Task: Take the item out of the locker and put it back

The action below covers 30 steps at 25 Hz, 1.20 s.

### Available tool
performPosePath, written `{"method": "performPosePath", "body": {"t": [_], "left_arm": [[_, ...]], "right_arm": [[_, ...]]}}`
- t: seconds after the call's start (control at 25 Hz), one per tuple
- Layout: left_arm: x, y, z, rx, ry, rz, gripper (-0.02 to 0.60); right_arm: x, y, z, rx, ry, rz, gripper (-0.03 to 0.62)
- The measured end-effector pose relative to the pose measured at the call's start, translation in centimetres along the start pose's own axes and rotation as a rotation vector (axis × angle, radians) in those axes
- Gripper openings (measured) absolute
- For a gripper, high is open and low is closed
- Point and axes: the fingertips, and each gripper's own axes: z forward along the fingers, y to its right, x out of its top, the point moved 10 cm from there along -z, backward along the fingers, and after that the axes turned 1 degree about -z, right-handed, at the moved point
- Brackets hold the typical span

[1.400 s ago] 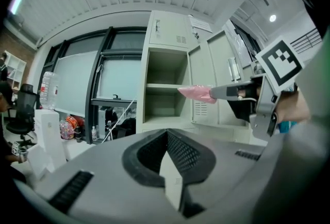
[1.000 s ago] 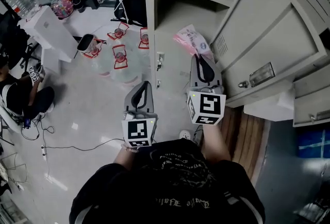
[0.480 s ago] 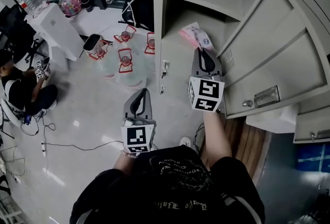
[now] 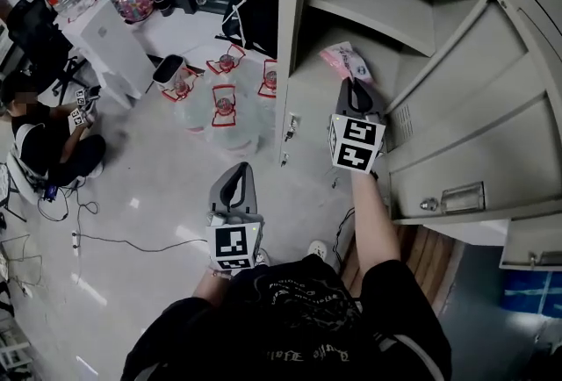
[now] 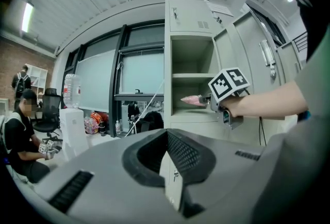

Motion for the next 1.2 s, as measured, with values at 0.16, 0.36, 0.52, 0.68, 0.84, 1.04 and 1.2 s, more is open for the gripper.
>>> {"method": "performPosePath", "body": {"t": [0.16, 0.36, 0.52, 0.68, 0.84, 1.04, 1.2], "left_arm": [[-0.1, -0.6, 0.1, 0.034, -0.011, -0.005, 0.008], [-0.2, -0.8, 0.0, 0.062, -0.020, -0.008, 0.008], [-0.4, -1.1, -0.1, 0.085, -0.021, -0.013, 0.008], [-0.6, -1.3, -0.2, 0.101, -0.023, -0.019, 0.008], [-0.6, -1.1, -0.3, 0.105, -0.018, -0.024, 0.008], [-0.7, -1.4, -0.8, 0.127, -0.014, -0.034, 0.008], [-0.9, -1.6, -1.3, 0.145, -0.013, -0.045, 0.008]], "right_arm": [[-0.4, 0.4, 2.3, -0.004, -0.043, -0.016, 0.026], [-0.6, 0.7, 4.7, -0.012, -0.097, -0.028, 0.026], [-0.5, 0.7, 5.9, -0.018, -0.139, -0.037, 0.026], [-0.4, 0.4, 6.5, -0.017, -0.194, -0.065, 0.026], [-0.2, 0.2, 6.8, -0.020, -0.254, -0.112, 0.026], [-0.3, 0.0, 7.4, -0.010, -0.309, -0.132, 0.028], [-0.4, -0.2, 7.8, 0.013, -0.361, -0.169, 0.031]]}}
